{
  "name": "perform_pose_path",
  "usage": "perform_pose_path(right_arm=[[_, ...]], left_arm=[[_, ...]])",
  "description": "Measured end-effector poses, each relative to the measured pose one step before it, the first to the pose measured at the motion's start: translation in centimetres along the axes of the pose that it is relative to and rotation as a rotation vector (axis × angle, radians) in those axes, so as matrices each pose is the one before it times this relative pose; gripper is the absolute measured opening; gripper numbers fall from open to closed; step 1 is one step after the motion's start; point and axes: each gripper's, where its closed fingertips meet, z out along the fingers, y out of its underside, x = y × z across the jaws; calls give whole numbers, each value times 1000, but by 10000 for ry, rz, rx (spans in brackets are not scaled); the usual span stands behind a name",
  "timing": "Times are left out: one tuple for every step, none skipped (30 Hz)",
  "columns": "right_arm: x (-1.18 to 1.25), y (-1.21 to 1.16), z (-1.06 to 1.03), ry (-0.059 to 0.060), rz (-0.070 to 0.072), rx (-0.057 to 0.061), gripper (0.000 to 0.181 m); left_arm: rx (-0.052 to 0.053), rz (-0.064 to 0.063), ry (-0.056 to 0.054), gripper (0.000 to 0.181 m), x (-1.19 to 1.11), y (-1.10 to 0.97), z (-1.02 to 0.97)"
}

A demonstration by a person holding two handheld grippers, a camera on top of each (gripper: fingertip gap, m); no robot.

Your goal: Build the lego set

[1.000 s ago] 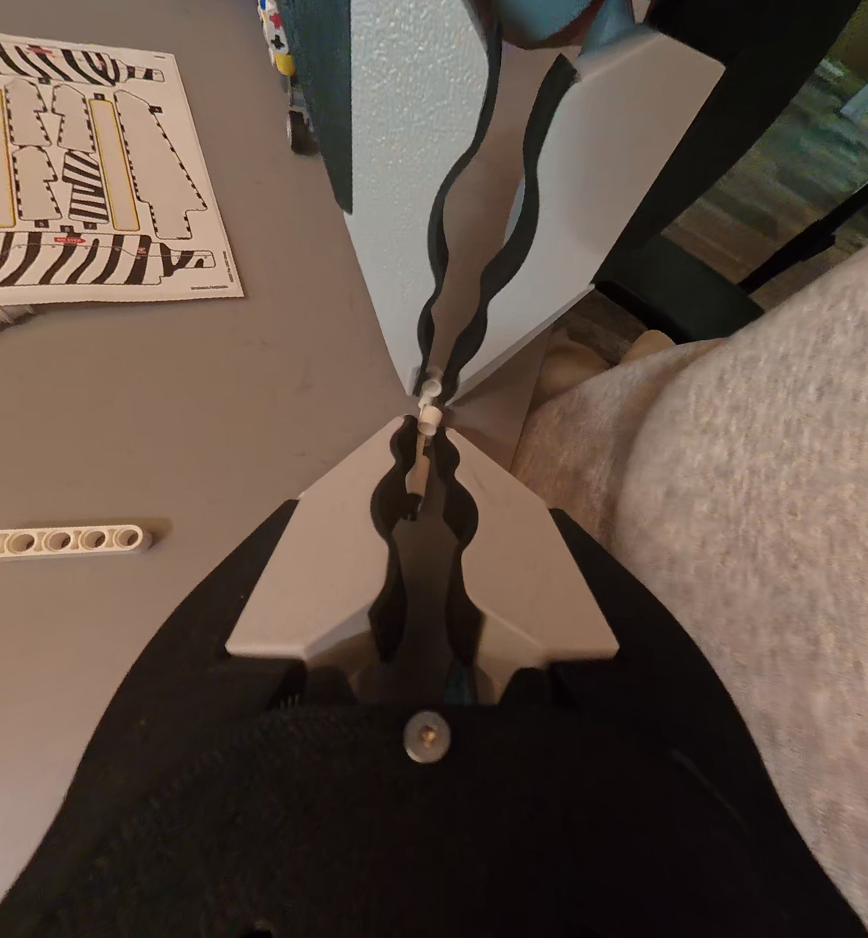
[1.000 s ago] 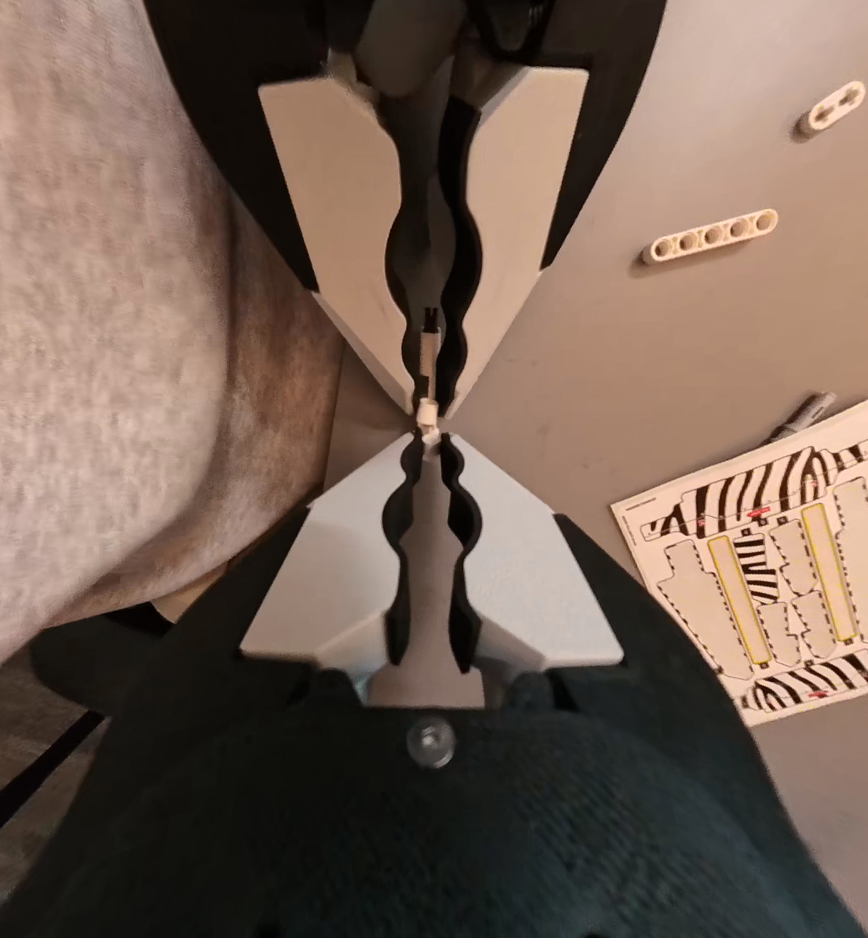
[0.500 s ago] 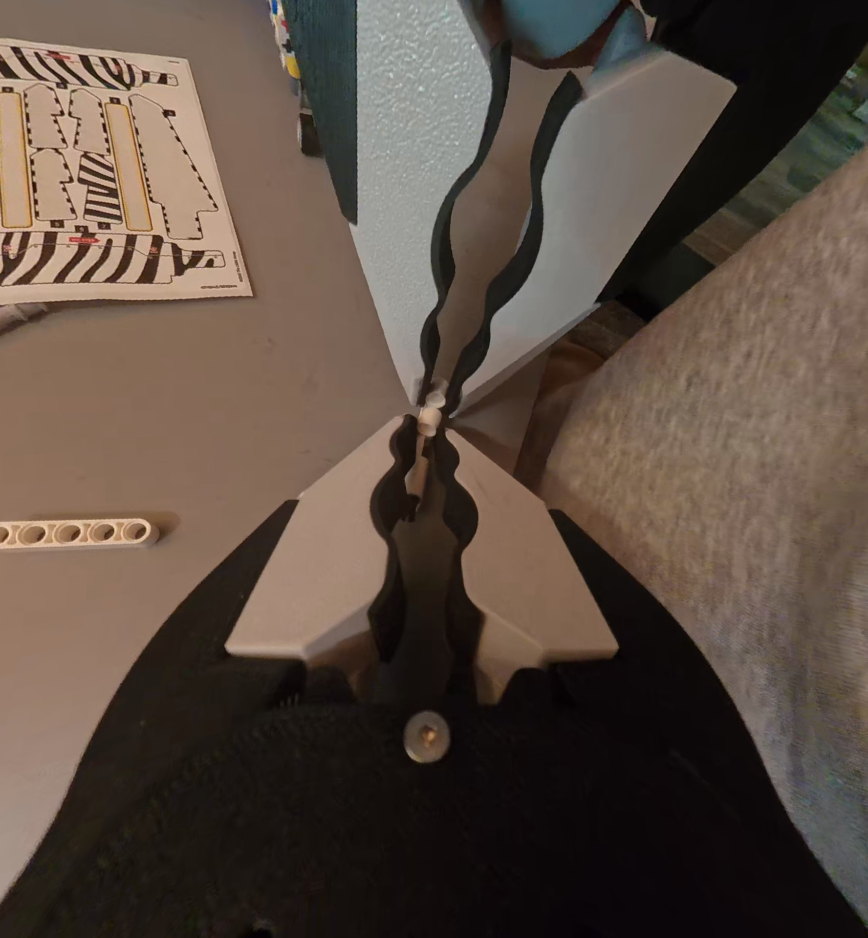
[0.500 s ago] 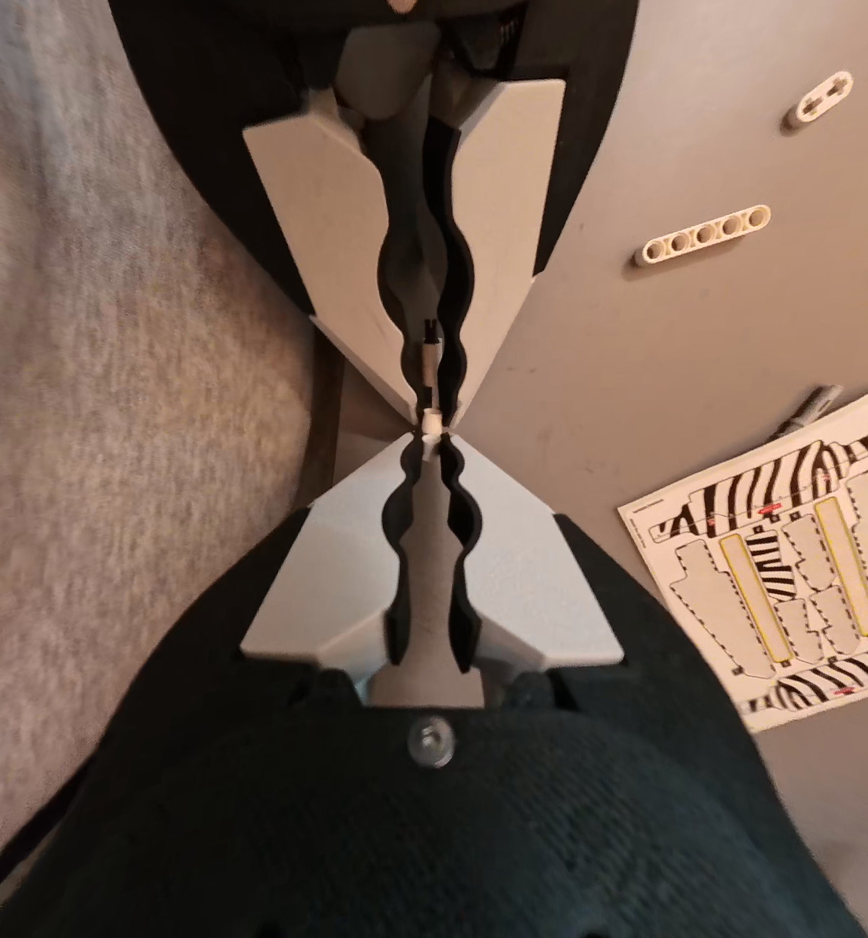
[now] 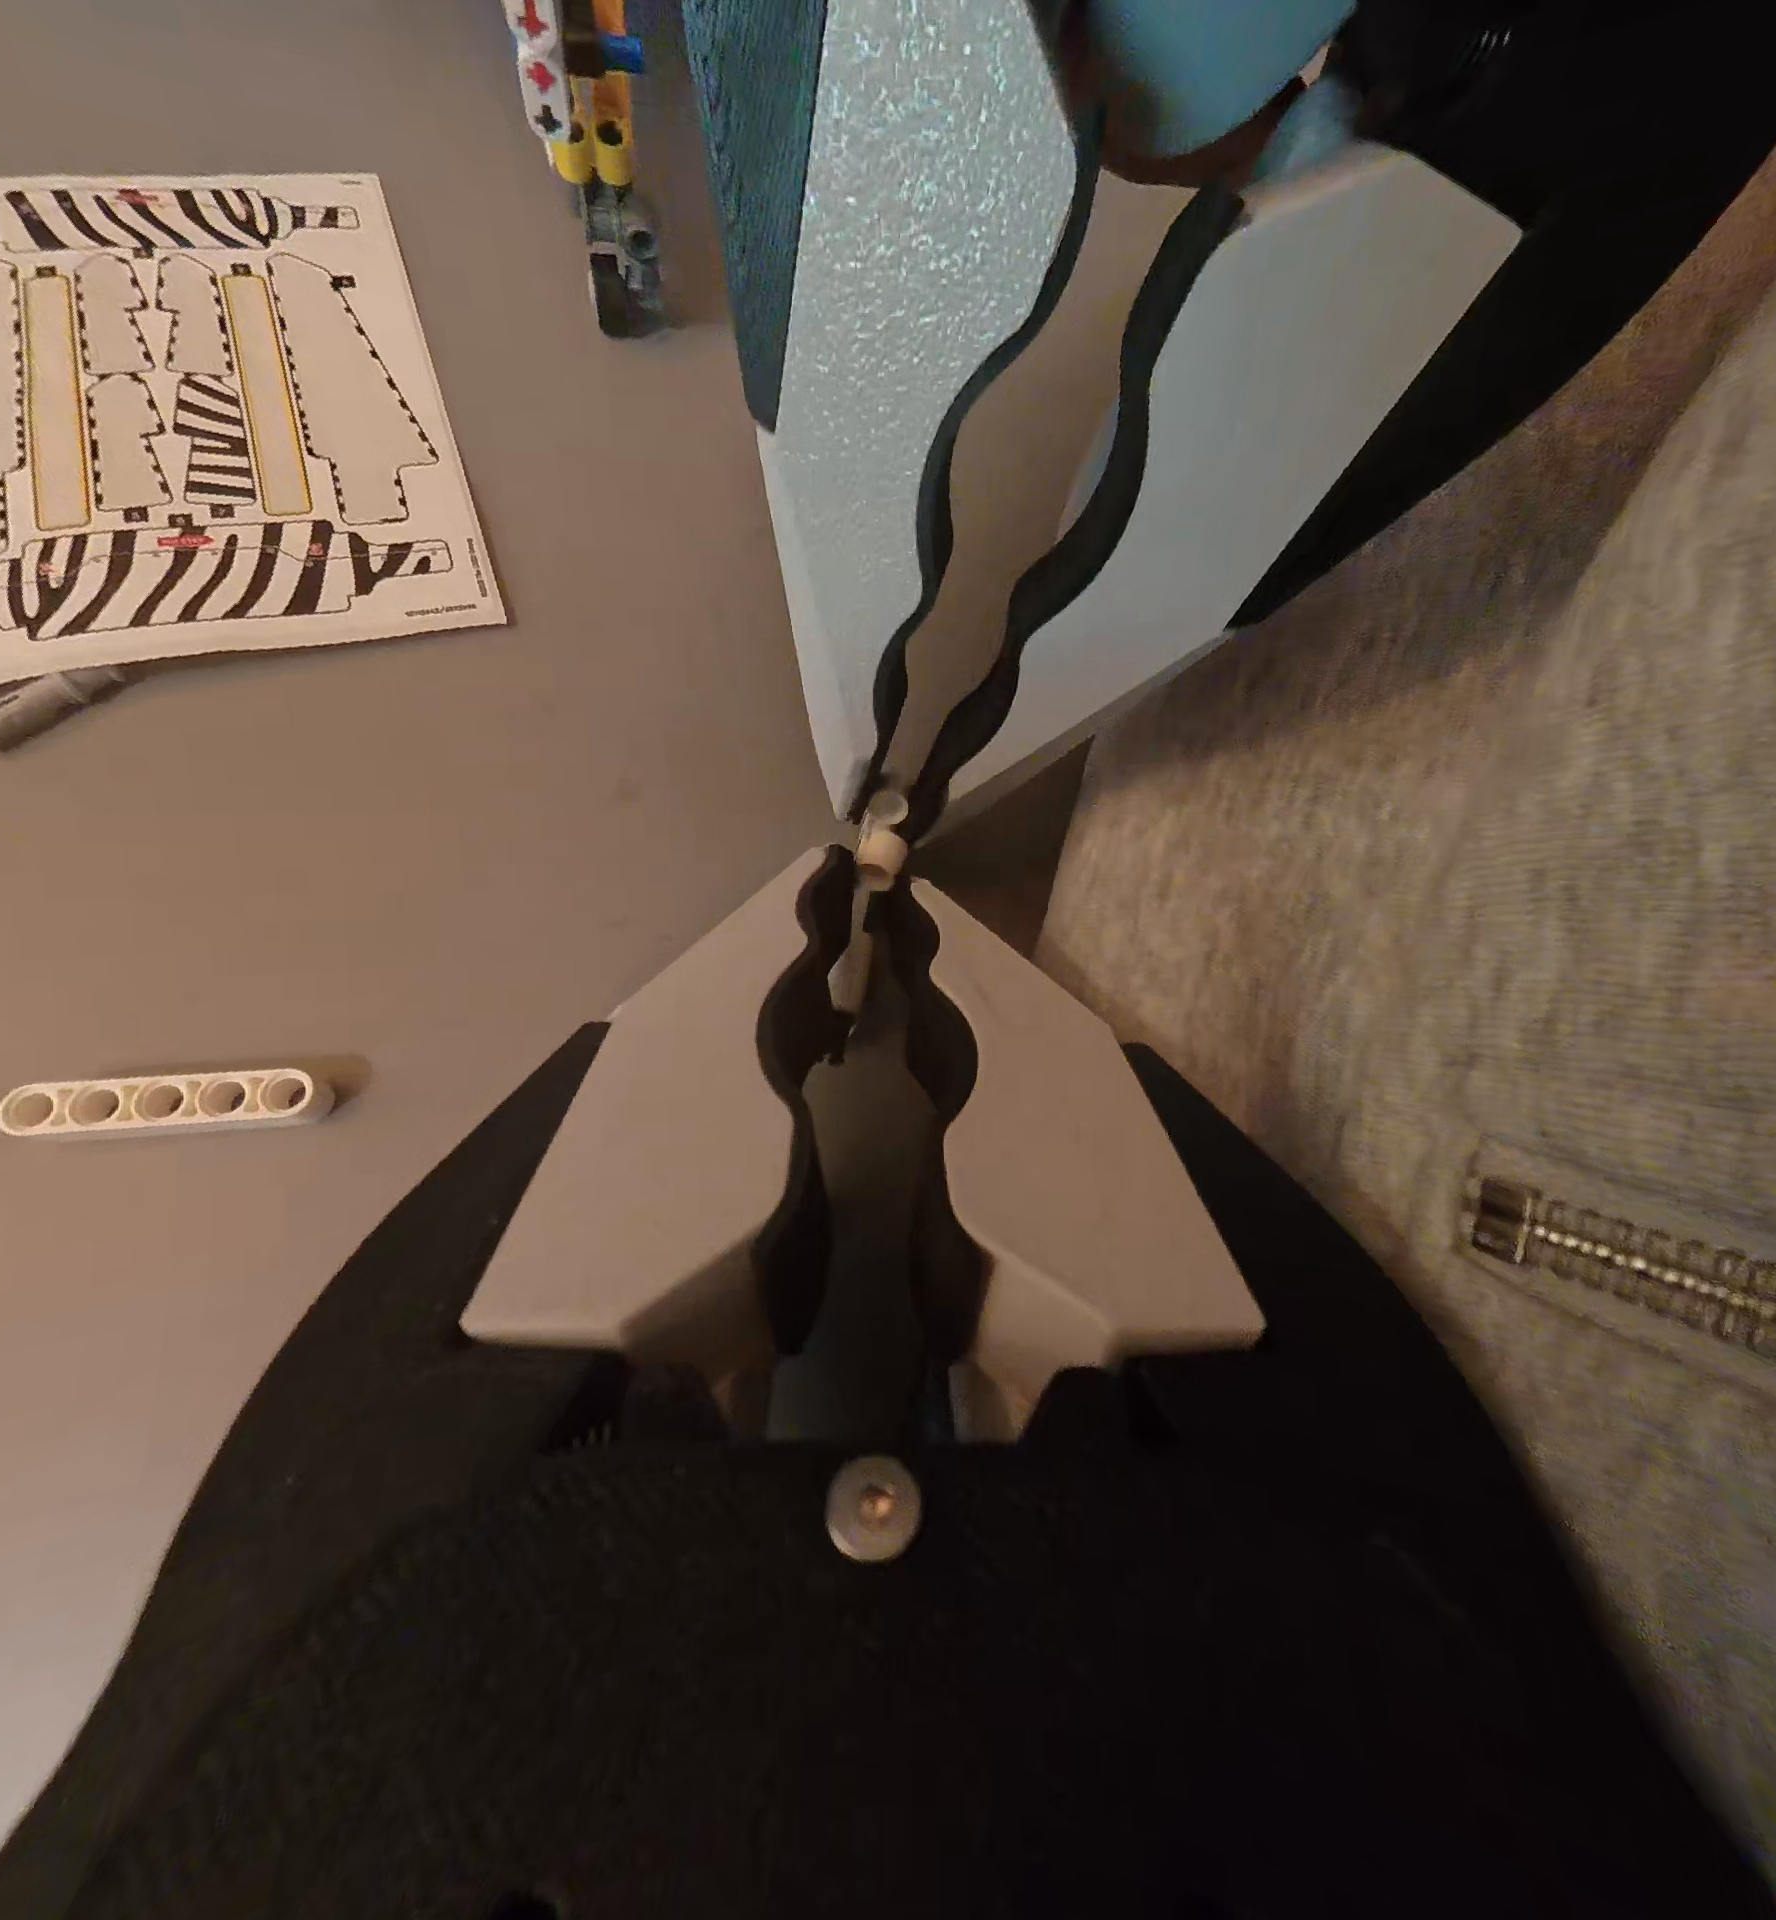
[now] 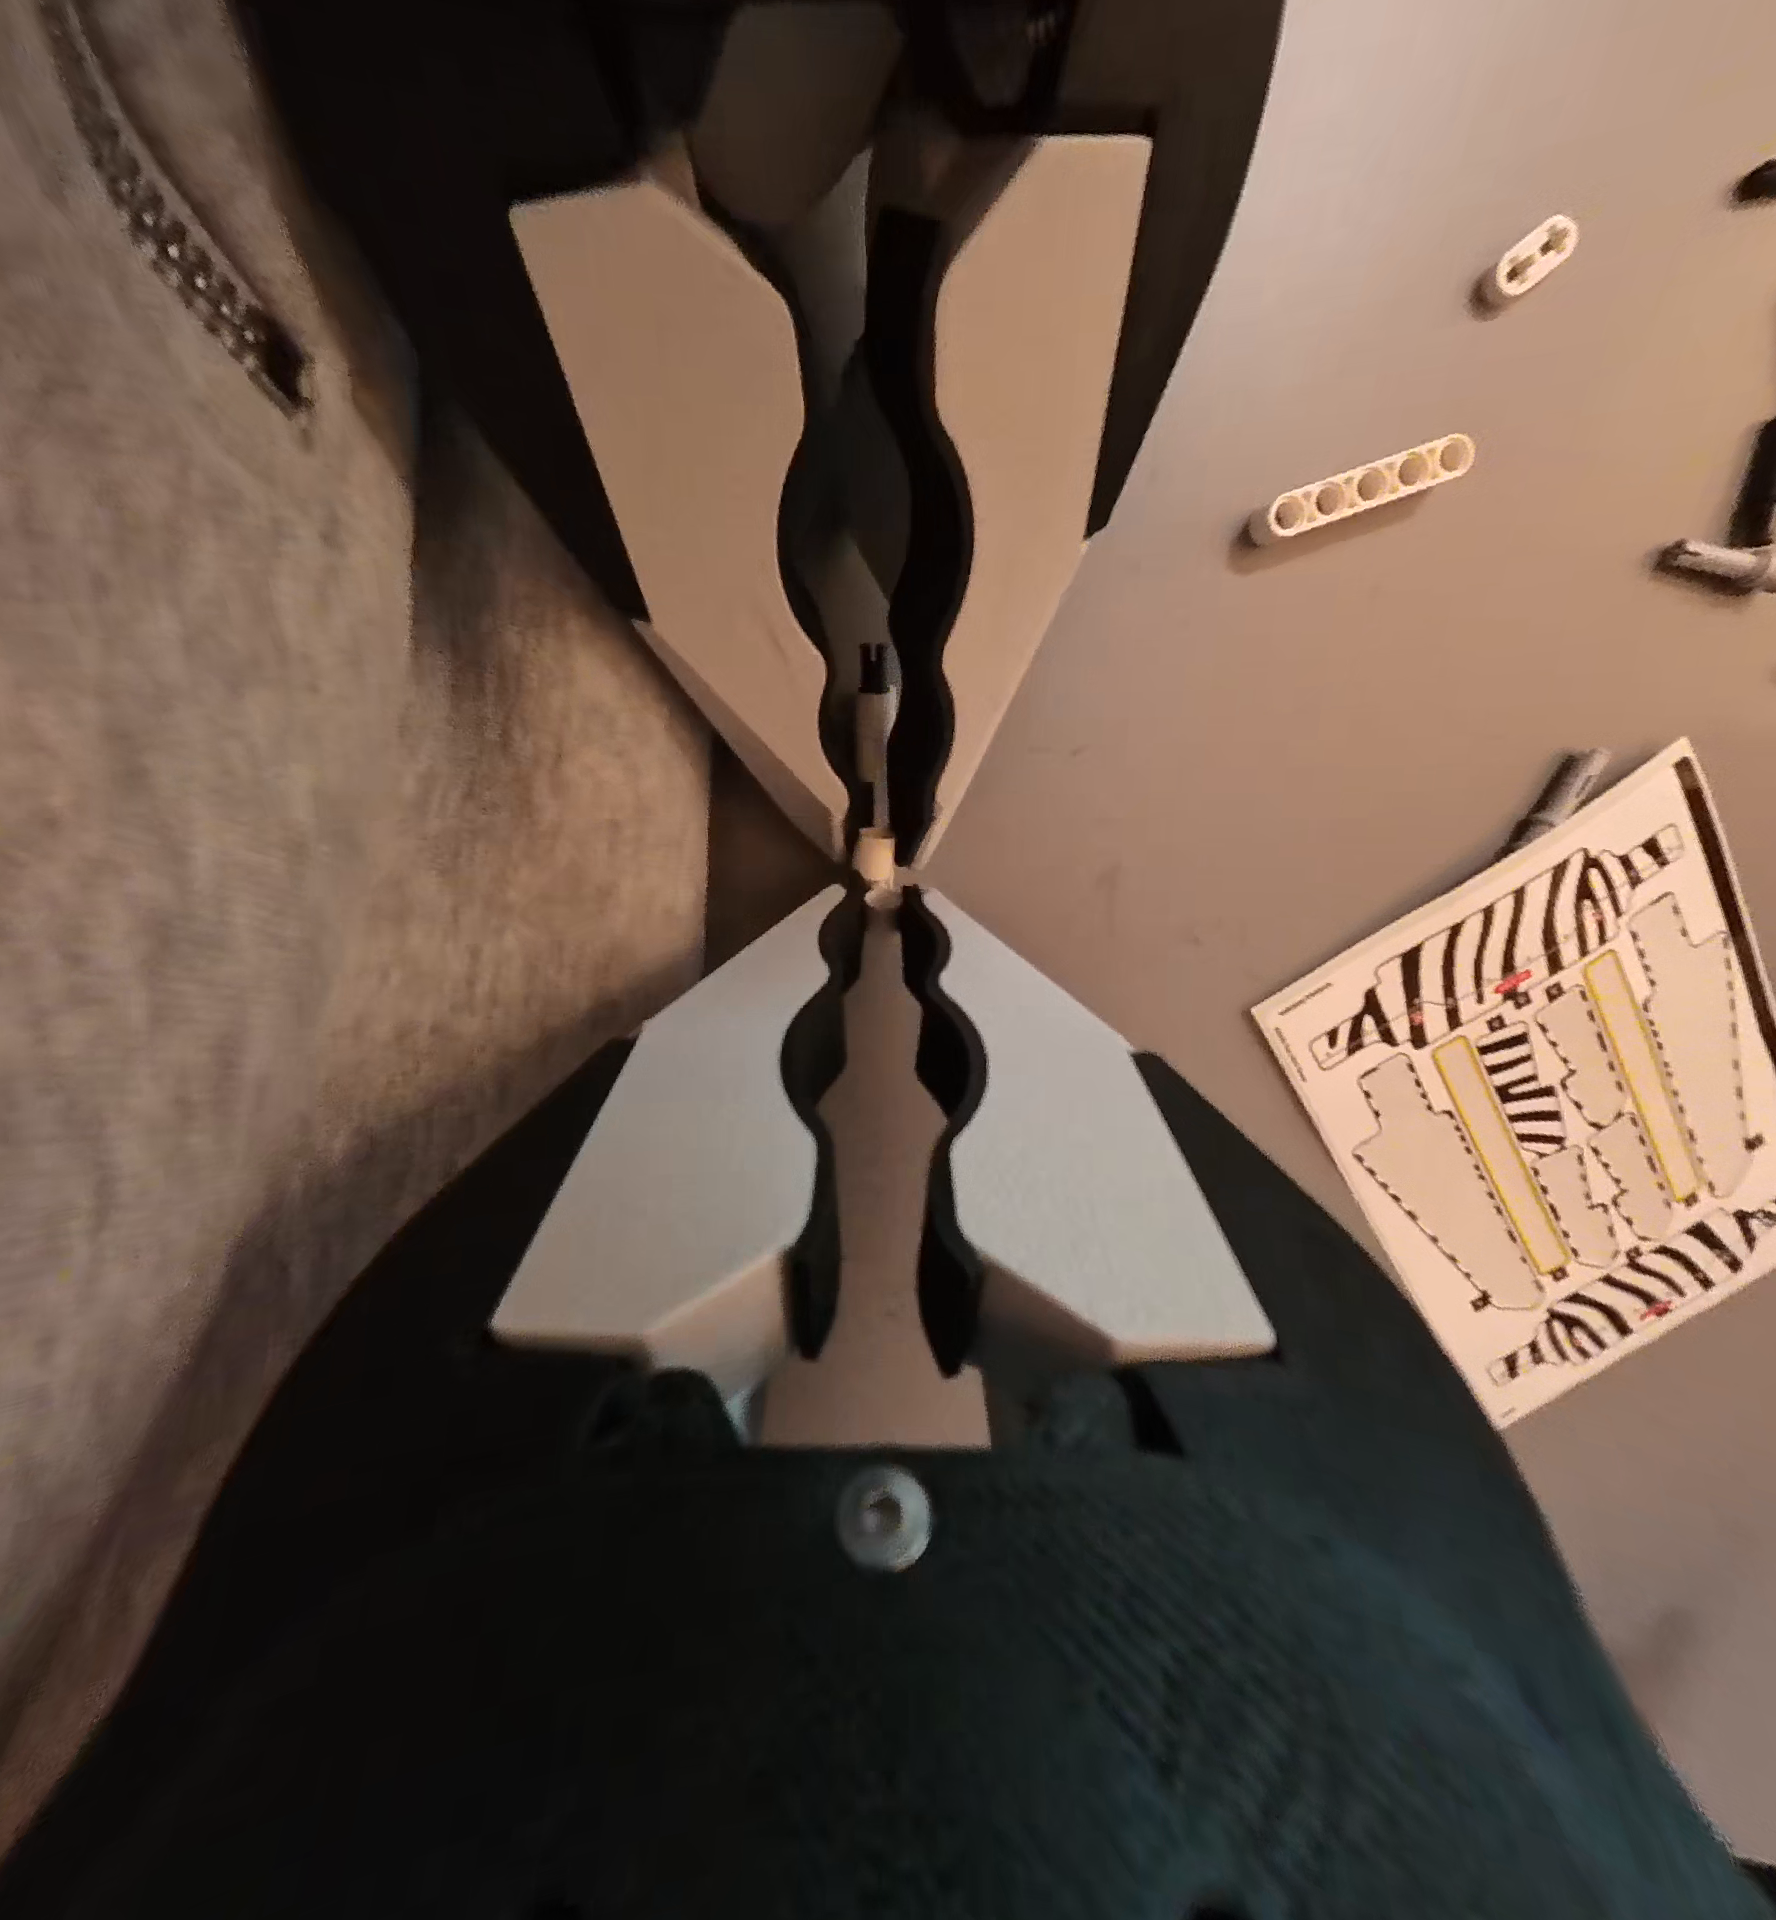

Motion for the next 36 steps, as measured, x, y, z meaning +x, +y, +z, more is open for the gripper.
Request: perform_pose_path(right_arm=[[-8, 10, 6, 31, 59, -2, 5], [-3, -7, 3, -42, 33, 27, 5], [12, -13, 10, -89, 26, 25, 5], [4, -16, 7, -106, 27, 6, 5], [-7, -17, 15, -70, -22, -31, 5], [1, -12, 11, 8, -130, -50, 5], [-4, 4, 5, 25, -78, -93, 5], [-5, 0, 17, 13, -7, -105, 5], [-10, 5, -1, 10, -52, -71, 5], [0, -17, 9, 28, -80, -5, 5], [-24, -3, 24, -5, -15, 16, 5], [-21, -24, 22, -36, 32, 0, 6], [-34, -38, 37, -28, 27, 7, 6], [-36, -31, 49, -1, 29, -11, 6], [-23, -5, 34, 14, -21, -66, 6], [-4, -10, 24, 49, -56, -91, 6], [6, 0, 15, 98, -89, -48, 5], [20, 1, -14, 94, -64, 0, 5], [50, 5, -19, 25, 59, 70, 6], [102, 1, -56, -49, 203, 168, 6], [107, -20, -45, -123, 417, 261, 6], [77, 8, -33, -196, 556, 294, 6], [36, 28, -27, -214, 551, 261, 6], [-39, 6, -3, -203, 490, 230, 6], [-36, 4, 30, -119, 348, 182, 6], [7, 8, -15, -15, 175, 161, 6], [75, 17, -54, 67, 49, 135, 6], [69, 116, -34, 85, 28, 45, 6], [5, 98, -70, 48, 43, 45, 6], [35, 39, -115, 38, 49, 112, 6], [290, 188, -141, 141, 110, 46, 6], [470, 360, -165, 183, 161, -25, 6], [550, 325, -163, 192, 227, 31, 6], [625, 275, -129, 237, 291, 70, 6], [686, 283, -18, 295, 324, 61, 6], [616, 299, 105, 277, 321, 67, 6]], left_arm=[[-11, 23, 6, 8, 16, 16, 16], [-1, -37, 37, 8, 5, -7, -10], [1, -22, 14, 8, 2, 2, 3], [0, 3, -4, 8, -8, -1, 0], [-1, 17, -20, 8, 4, 12, -2], [0, -1, -11, 8, -5, 0, 3], [-3, 1, -5, 8, 1, 3, 2], [-1, 0, -2, 8, -8, 3, 13], [-2, -29, 21, 8, 5, -8, 0], [-4, -41, 33, 8, -2, -2, 1], [-8, -38, 33, 8, -7, -3, 5], [-6, -33, 25, 8, -1, 7, 12], [-7, -17, 7, 7, -9, 18, -10], [-11, 0, -10, 7, -6, 23, 2], [-8, 4, -12, 7, -11, 11, -2], [-3, -7, -2, 7, -9, 12, 0], [-2, -18, 17, 7, -4, -2, -8], [7, -28, 22, 7, -2, -21, 2], [12, -47, 37, 7, -7, -19, -4], [17, -62, 43, 7, -8, -40, -7], [16, -51, 27, 8, -15, -42, -13], [7, -21, 21, 8, -5, -15, -6], [6, 9, 16, 8, 33, -4, -12], [5, 22, -10, 8, 4, -9, 2], [-7, 9, -14, 8, -7, 10, 3], [-1, -2, 2, 8, 2, -4, 6], [8, -7, 12, 9, 13, -11, 2], [12, -20, 27, 9, 25, -16, -3], [14, -46, 42, 9, 14, -25, -13], [17, -61, 39, 9, 0, -22, -13], [14, -55, 31, 9, 2, -18, -8], [18, -42, 2, 9, -36, -31, -7], [19, -20, -27, 9, -37, -28, -8], [10, 11, -17, 9, -4, -9, -6], [6, 15, -10, 9, -1, -10, -1], [12, -34, 30, 9, 7, -24, -7]])
